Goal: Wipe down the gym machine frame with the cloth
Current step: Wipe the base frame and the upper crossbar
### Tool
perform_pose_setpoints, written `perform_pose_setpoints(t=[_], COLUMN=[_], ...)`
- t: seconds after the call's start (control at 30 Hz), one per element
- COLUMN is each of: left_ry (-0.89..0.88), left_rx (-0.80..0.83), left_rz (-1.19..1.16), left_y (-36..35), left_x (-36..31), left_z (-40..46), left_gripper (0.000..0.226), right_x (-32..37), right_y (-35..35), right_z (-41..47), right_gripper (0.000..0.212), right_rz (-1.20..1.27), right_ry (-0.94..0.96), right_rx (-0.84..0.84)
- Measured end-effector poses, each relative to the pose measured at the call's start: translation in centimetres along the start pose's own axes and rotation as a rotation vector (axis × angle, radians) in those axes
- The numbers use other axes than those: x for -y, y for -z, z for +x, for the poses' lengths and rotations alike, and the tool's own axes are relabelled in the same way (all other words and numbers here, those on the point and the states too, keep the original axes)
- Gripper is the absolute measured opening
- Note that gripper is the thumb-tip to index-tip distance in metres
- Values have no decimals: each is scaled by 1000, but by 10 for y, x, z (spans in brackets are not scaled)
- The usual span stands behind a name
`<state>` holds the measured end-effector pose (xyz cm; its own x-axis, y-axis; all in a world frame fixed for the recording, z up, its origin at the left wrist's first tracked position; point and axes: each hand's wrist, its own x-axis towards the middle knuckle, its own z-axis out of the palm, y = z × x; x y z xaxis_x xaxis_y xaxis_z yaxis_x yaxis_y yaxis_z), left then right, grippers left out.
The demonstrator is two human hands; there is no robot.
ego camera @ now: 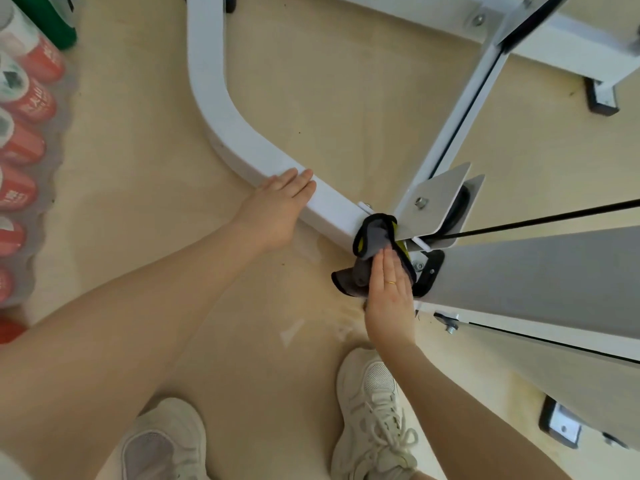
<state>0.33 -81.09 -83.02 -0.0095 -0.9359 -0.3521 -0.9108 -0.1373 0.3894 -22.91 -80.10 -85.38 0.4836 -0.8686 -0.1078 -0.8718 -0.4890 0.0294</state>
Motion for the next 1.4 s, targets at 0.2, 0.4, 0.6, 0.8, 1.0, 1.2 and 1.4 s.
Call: perform_pose_setpoints(t=[0.2,0.4,0.6,0.8,1.0,1.2,1.4], left_ry=[20,11,-6,150,248,221,156], left_rx=[10,11,1,-58,-100,-92,-66], left_rz=[5,25,5,11,6,15,28], left_y=[0,2,1,3,10,18,18], left_x=[-4,-2,8,26,38,53,64], left_z=[1,0,0,-11,-5,-3,0], left_gripper=[69,68,70,74,73,71,67], right_x=[12,-20,58,77,95,99,62], right_y=[1,12,53,32,14,29,31], right_z=[5,-4,32,74,87,132,85], right_gripper=[57,79,49,65,73,64,55], right_rz=[-8,127,693,323,80,76,143], right_ry=[-88,-62,-372,-52,19,208,12], right_rx=[102,115,-26,136,205,205,211])
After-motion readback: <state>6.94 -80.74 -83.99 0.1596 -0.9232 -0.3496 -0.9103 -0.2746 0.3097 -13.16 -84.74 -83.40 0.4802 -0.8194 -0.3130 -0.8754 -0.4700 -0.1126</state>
